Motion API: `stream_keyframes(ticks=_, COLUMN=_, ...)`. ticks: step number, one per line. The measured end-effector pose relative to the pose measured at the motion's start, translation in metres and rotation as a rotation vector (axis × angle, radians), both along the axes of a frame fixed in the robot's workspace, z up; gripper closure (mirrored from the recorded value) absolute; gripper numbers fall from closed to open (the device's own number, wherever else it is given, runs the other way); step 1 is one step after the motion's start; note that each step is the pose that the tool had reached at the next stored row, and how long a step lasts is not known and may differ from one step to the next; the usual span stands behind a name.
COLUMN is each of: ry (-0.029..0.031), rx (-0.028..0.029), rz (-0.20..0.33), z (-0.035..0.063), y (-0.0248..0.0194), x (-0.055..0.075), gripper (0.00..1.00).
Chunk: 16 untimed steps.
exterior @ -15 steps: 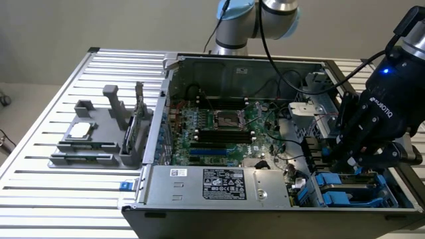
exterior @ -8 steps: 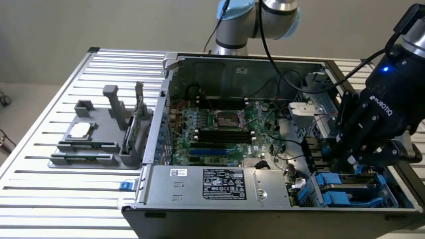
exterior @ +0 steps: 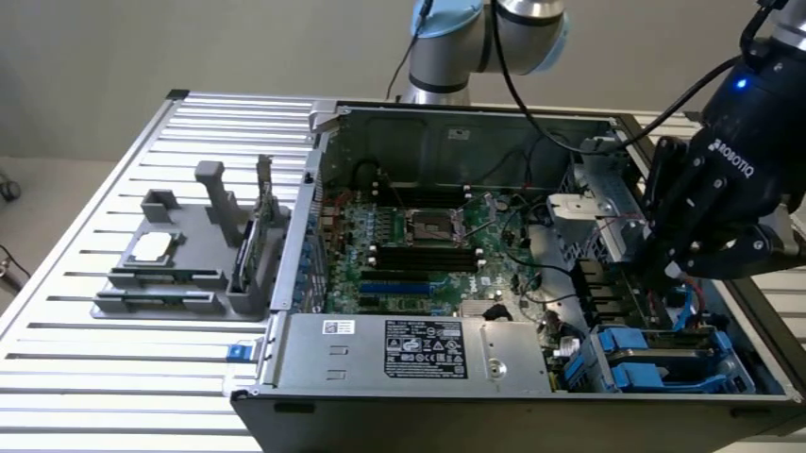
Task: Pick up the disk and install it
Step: 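Insert the second disk wire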
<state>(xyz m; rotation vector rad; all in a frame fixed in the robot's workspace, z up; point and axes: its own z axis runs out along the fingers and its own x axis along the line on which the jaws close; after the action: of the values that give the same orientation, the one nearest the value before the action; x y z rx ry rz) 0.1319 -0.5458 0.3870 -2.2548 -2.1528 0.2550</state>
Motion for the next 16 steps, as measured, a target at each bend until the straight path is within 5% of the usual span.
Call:
stream_keyframes(ticks=8, ry=0.0, rx=0.0005, rz=0.0, z=0.0015, y=0.0027, x=0.007, gripper=0.69)
stream_keyframes(ticks=16, ry=-0.0001, rx=-0.0081, rz=0.0, z=-0.0084, y=0.0033, x=0.021, gripper=0.69)
